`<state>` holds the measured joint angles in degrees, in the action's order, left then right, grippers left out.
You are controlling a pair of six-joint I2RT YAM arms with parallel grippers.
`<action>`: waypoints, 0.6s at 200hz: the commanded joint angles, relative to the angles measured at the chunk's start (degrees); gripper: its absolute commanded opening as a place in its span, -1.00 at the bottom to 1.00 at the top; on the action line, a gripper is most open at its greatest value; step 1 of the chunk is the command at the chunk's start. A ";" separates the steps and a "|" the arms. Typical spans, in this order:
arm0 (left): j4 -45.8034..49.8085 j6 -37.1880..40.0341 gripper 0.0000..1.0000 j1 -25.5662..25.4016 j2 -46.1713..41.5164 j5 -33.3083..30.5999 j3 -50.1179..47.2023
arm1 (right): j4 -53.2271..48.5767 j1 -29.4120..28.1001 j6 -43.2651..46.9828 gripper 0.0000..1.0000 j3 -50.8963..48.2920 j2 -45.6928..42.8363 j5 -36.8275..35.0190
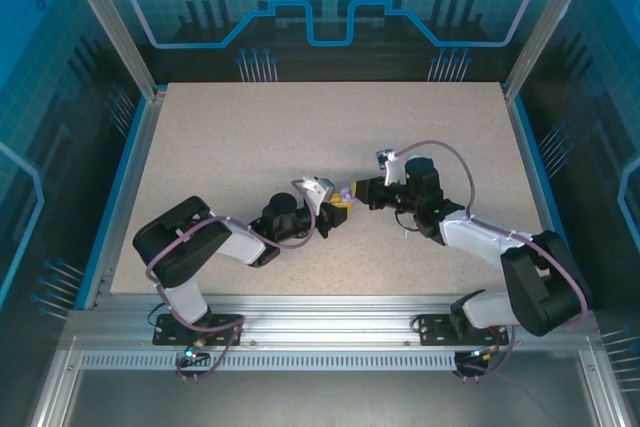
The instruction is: Insert the wireless bluetooth earbuds into the charging case
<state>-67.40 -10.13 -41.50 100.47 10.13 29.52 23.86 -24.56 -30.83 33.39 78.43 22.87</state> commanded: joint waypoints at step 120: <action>-12.76 0.82 -0.57 0.78 6.13 -5.83 5.02 | -7.31 -0.57 -2.25 -0.69 -4.62 7.99 0.55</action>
<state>-67.53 -10.15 -41.54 106.78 8.32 30.00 25.78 -24.40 -32.14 31.42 83.70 21.15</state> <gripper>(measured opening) 0.220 0.155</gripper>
